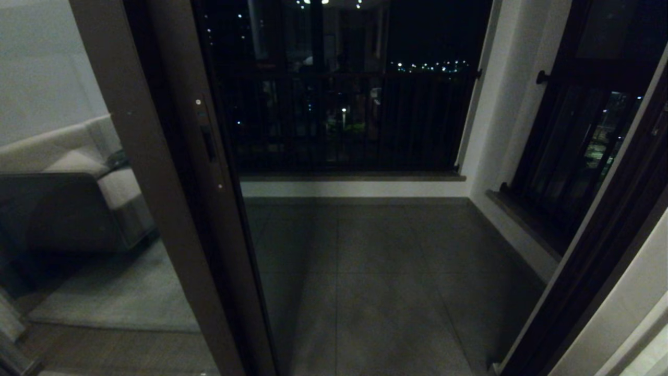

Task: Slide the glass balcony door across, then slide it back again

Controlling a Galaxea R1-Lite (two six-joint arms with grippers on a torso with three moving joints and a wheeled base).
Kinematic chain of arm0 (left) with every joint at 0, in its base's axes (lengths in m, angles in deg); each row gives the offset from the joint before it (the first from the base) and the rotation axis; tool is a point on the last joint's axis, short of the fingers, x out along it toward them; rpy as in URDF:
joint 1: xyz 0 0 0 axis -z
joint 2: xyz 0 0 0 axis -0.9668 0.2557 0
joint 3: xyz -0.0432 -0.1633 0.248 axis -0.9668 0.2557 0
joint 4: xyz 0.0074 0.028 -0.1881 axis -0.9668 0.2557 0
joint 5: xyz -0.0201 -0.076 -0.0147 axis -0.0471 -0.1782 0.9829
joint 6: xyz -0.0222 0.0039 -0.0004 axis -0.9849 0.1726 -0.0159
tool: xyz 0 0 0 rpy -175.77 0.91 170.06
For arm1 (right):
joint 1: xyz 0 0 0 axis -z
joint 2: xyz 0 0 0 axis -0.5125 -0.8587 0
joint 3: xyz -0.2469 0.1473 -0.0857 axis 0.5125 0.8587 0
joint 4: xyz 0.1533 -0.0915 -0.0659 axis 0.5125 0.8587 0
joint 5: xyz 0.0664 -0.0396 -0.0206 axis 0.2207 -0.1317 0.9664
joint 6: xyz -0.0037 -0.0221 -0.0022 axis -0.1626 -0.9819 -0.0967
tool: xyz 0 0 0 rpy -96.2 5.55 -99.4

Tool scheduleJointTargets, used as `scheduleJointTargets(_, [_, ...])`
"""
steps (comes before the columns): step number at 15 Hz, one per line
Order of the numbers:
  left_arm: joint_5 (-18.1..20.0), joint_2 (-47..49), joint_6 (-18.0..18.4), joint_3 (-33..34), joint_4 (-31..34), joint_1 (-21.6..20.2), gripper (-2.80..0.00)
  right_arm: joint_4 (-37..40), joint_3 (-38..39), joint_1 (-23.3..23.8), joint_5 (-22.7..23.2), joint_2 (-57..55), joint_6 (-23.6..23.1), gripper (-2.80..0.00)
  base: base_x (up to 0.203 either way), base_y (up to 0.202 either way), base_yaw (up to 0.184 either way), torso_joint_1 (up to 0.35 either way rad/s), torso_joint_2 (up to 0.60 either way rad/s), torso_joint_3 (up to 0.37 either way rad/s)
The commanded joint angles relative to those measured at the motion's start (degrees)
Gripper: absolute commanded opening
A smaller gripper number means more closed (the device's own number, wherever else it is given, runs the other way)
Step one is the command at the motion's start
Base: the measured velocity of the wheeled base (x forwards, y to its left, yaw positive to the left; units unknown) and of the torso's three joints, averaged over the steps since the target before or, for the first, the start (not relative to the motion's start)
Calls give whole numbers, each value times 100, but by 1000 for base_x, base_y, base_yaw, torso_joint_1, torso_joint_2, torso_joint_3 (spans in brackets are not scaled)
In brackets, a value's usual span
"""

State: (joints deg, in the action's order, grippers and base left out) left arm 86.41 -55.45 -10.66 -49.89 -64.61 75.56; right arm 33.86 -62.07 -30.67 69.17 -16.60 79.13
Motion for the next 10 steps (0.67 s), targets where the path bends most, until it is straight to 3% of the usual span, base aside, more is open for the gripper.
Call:
scheduleJointTargets(1, [38, -38, -29, 93, 97, -3, -280, -2, 0, 2, -16, -9, 59, -280, 0, 0, 0, 0, 0, 0])
scheduleJointTargets(4, [7, -38, -77, 101, 91, -3, -280, -2, 0, 2, -22, -9, 59, -280, 0, 0, 0, 0, 0, 0])
scheduleJointTargets(7, [-119, -38, -432, 99, 56, -3, -280, -2, 0, 2, -22, -9, 68, -280, 0, 0, 0, 0, 0, 0])
scheduleJointTargets(10, [-120, -38, -433, 101, 21, -3, -280, -2, 0, 2, -22, -9, 67, -280, 0, 0, 0, 0, 0, 0])
